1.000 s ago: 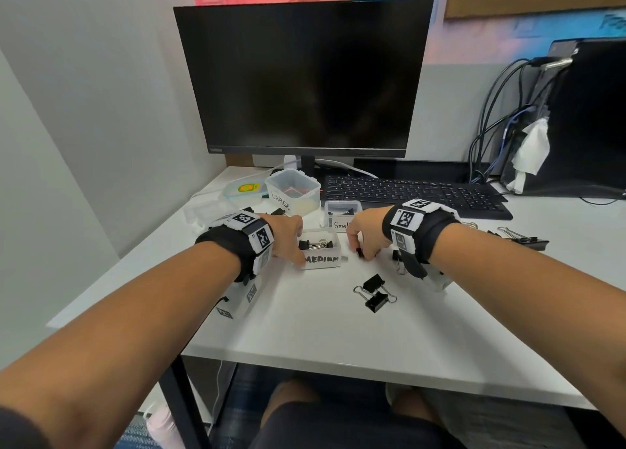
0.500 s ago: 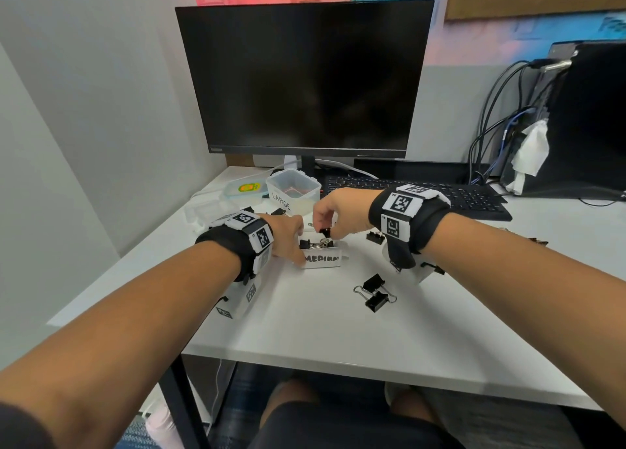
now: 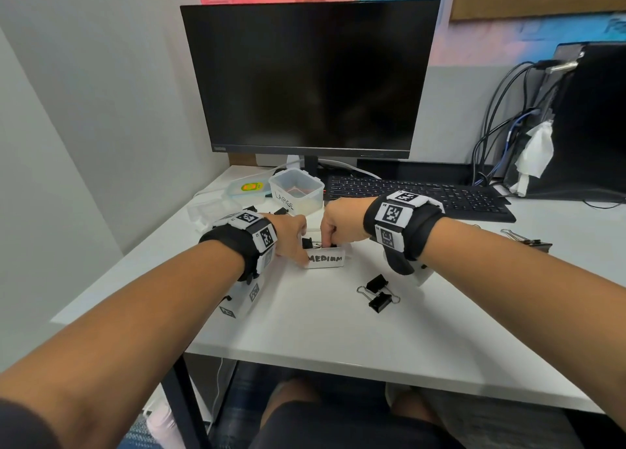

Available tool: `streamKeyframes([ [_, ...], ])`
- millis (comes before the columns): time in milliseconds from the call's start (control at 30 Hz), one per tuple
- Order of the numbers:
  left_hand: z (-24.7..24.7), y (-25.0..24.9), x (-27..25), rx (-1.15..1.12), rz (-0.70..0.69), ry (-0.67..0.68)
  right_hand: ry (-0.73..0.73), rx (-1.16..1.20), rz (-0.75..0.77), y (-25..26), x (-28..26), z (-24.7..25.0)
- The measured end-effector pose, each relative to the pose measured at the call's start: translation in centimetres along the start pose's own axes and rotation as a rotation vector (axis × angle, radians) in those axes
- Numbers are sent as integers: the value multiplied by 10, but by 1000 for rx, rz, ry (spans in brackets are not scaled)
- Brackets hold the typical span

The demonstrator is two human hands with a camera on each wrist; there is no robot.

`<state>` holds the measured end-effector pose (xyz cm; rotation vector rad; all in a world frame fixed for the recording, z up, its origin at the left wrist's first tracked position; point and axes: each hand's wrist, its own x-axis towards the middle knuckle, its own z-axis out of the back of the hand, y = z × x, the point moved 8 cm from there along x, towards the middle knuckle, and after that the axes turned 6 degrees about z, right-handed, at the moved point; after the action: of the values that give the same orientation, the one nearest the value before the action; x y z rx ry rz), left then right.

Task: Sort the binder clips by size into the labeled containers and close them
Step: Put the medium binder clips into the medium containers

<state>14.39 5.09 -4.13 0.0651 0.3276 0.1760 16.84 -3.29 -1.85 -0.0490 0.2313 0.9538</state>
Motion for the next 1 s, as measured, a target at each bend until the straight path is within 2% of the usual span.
streamKeyframes([
  [100, -1, 0, 1, 3, -2, -7, 15, 22, -7, 0, 1, -2],
  [267, -1, 1, 2, -4, 6, -18, -86, 94, -13, -7, -4, 7],
  [400, -2, 1, 2, -12, 20, -11, -108, 92, -40, -14, -12, 11],
  [467, -2, 1, 1, -8, 25, -13, -79, 64, -56, -17, -19, 8],
  [667, -2, 0, -2, -17, 37, -18, 127, 68, -132, -32, -34, -25],
  [1000, -3, -2, -8, 5, 54, -47, 221, 24, -210, -35, -52, -47],
])
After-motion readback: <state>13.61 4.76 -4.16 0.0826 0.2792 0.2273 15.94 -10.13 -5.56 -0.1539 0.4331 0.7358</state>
